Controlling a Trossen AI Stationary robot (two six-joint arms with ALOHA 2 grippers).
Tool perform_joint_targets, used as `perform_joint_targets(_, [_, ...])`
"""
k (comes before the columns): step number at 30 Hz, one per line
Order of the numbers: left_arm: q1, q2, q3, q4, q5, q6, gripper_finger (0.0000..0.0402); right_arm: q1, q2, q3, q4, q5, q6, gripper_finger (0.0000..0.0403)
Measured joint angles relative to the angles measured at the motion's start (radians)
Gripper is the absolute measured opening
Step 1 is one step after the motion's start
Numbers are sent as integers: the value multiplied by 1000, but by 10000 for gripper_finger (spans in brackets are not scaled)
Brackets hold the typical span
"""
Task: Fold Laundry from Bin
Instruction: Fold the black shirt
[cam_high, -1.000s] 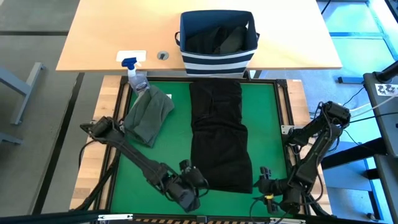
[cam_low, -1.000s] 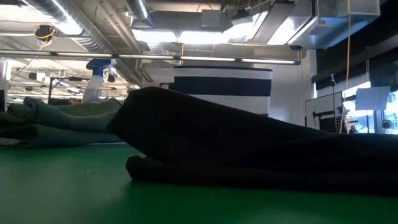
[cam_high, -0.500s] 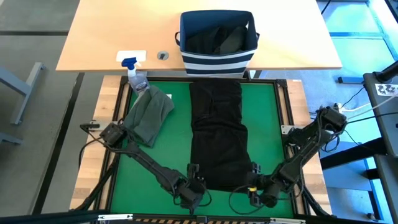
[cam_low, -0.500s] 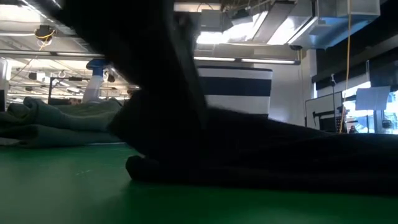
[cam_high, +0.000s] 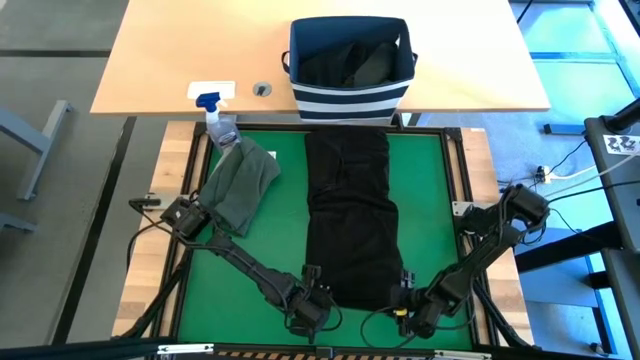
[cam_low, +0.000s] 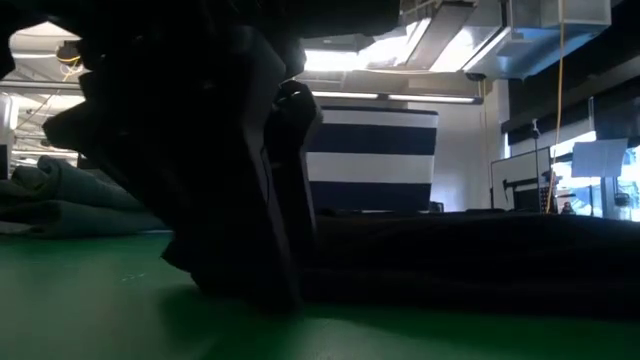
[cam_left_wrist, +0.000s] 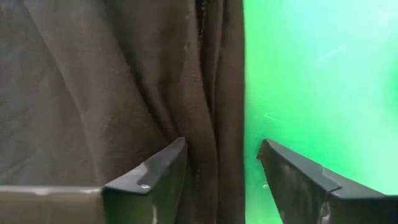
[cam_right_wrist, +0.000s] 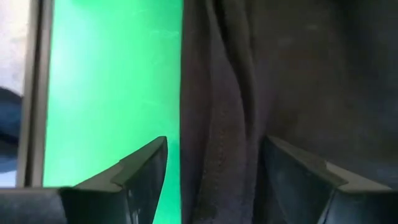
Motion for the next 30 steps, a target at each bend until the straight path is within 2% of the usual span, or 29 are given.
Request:
perform_joint_targets(4, [0, 2, -1, 4, 0, -15, 158, 1, 38, 5, 7, -1, -42, 264])
perform_joint_targets(8, [0, 2, -2, 3, 6, -27, 89, 1, 64, 9, -57, -1, -44, 258])
perform_joint_targets(10, [1, 2, -3, 3, 0, -53, 52, 0, 64, 8, -74, 3, -44, 237])
perform_joint_targets(13, [2, 3, -5, 32, 0, -126, 11, 0, 65, 6, -87, 8, -44, 178])
perform_joint_targets(18, [-12, 6, -6, 134, 6, -149, 11, -1, 64, 5, -97, -5, -42, 37])
perform_joint_targets(19, [-14, 4, -6, 157, 21, -155, 10, 0, 60, 9, -103, -8, -43, 20])
perform_joint_targets(23, [-32, -26, -10, 189, 107, -204, 6, 12, 47, 74, -197, -20, -44, 25])
perform_joint_targets(27, [-67, -90, -13, 196, 105, -295, 8, 59, 46, 200, -300, -28, -105, 12])
perform_joint_targets(30, [-106, -126, -9, 262, 85, -330, 8, 112, 43, 272, -307, -1, -131, 10])
